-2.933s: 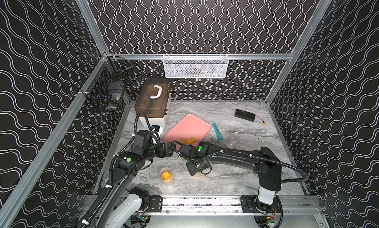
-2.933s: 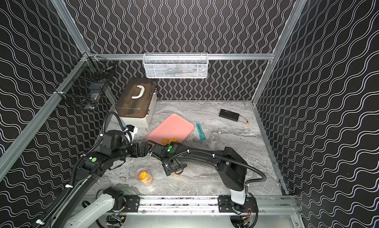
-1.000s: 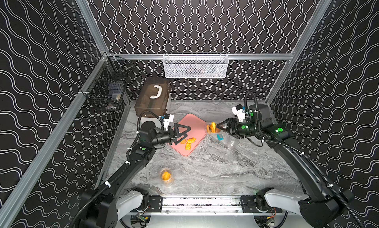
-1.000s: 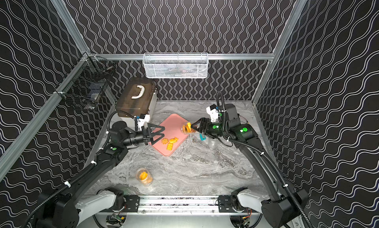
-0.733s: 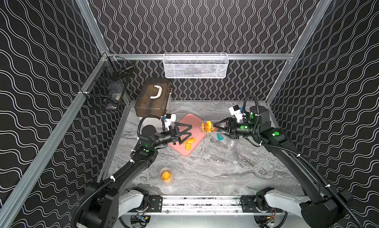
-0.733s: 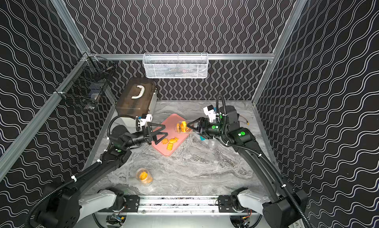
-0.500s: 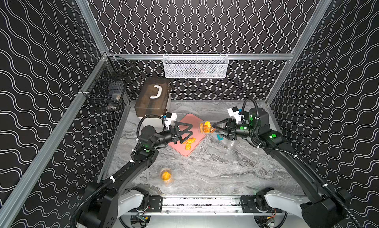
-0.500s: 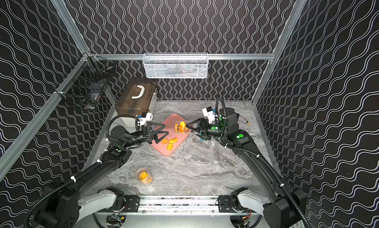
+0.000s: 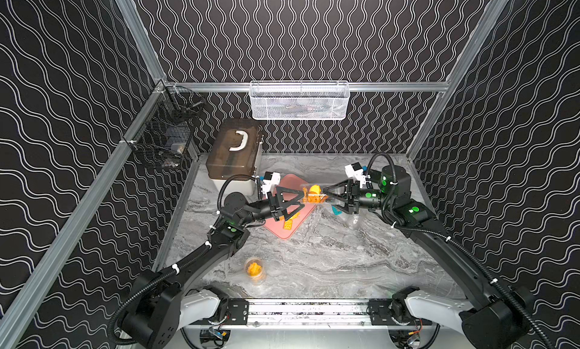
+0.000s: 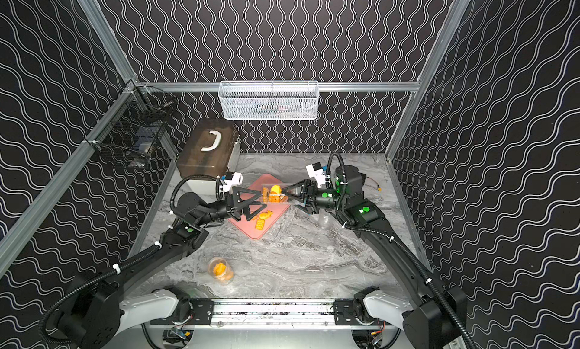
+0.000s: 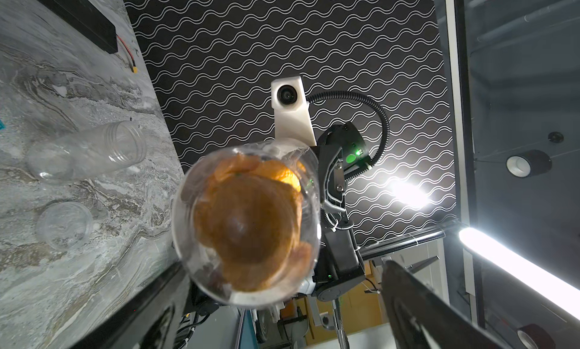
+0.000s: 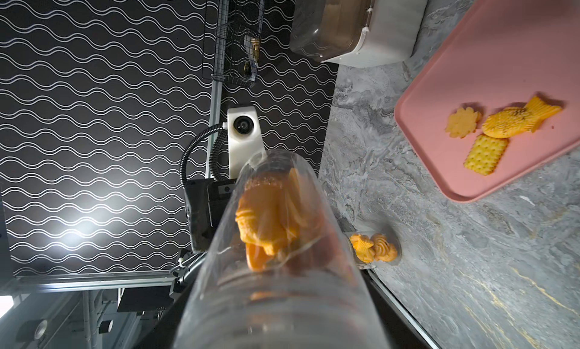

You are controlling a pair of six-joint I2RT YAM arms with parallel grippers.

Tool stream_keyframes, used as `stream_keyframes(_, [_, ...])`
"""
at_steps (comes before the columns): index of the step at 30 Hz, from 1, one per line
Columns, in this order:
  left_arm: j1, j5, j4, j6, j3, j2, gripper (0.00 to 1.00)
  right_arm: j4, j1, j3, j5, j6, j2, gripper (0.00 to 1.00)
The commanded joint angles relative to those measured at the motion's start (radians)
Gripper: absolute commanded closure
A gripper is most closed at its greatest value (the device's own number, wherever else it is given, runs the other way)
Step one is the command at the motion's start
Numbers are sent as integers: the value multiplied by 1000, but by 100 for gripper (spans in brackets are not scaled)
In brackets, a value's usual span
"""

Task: Pour the cookies out of the jar
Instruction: Pick up the jar from the center of the board.

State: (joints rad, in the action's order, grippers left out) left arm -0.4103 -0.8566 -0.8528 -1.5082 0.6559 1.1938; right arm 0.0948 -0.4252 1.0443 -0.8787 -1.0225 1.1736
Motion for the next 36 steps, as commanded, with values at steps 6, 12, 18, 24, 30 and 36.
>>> stream_keyframes(6, [-49,1,-128,-40,27,53,1,-82,-17,-14,-32,-18,11,36])
stream_keyframes(12, [-65,-14,-73,-3,43,41,1,-57,-17,-21,-47,0,9,36])
stream_keyframes(18, [-67,-38,-63,1,58,41,2,-36,-17,-25,-64,11,0,36])
stream_keyframes(24, [-67,-58,-90,-20,60,61,3,-5,-17,-27,-82,31,-10,36])
stream_keyframes(30, [-67,-77,-66,-13,79,62,6,73,-17,-17,-84,83,-9,36])
stream_keyframes(36, [-67,-95,1,28,85,47,11,103,-17,-12,-72,108,-4,36])
